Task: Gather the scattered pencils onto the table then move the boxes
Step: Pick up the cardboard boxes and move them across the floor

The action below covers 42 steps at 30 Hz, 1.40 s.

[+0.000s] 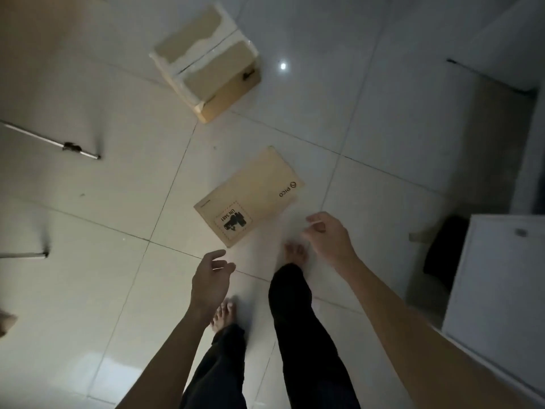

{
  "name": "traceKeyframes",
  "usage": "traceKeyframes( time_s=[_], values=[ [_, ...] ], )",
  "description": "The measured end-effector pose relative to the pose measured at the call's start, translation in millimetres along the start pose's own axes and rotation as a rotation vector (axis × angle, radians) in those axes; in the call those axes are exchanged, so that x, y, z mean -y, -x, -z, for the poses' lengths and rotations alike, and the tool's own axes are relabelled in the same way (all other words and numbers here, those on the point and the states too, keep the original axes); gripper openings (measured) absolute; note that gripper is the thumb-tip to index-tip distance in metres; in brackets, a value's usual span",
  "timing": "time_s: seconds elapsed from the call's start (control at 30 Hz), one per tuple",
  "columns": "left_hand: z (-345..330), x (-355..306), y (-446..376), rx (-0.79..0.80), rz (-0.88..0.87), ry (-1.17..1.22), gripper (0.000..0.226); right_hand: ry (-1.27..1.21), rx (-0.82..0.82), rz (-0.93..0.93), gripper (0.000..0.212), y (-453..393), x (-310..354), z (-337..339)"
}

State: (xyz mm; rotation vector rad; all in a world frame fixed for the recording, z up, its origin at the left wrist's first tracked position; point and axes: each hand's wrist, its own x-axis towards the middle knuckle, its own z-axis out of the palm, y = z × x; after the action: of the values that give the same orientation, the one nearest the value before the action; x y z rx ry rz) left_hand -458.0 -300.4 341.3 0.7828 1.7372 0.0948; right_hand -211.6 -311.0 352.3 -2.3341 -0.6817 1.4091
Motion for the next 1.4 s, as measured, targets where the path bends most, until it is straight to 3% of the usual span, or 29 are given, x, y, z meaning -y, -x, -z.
traceKeyframes(
  time_s=[0.23, 0.4, 0.47, 0.6, 0.67, 0.8, 0.93, 1.07, 1.4],
  values=[
    [-36, 6, -126, -0.200, 0.152, 0.128, 0.068, 0.266, 0.070, 0.157, 0.050, -157, 36, -40],
    [-49, 6, -178, -0.232, 0.235, 0.239, 0.084, 0.446, 0.050, 0.170, 0.077, -219, 46, -63],
    [-49, 8, -190, -0.188, 0.241, 0.269, 0.078, 0.467, 0.108, 0.141, 0.084, -229, 43, -70],
    [-49, 6, -194, -0.119, 0.225, 0.328, 0.049, 0.391, 0.161, 0.089, 0.073, -231, 35, -76],
    [-46, 2, -186, -0.120, 0.222, 0.361, 0.046, 0.314, 0.144, 0.039, 0.068, -226, 32, -72],
    [-29, -4, -154, -0.111, 0.188, 0.360, 0.064, 0.173, 0.108, -0.046, 0.067, -197, 22, -53],
    [-2, 0, -114, -0.101, 0.107, 0.225, 0.059, 0.058, 0.091, -0.083, 0.077, -140, 7, -35],
    [27, -5, -63, -0.106, 0.006, 0.064, 0.036, -0.123, 0.024, -0.137, 0.064, -65, -21, -19],
    [51, -9, 72, 0.083, -0.225, -0.277, 0.048, -0.553, -0.167, -0.250, 0.048, 121, -101, -5]
  ],
)
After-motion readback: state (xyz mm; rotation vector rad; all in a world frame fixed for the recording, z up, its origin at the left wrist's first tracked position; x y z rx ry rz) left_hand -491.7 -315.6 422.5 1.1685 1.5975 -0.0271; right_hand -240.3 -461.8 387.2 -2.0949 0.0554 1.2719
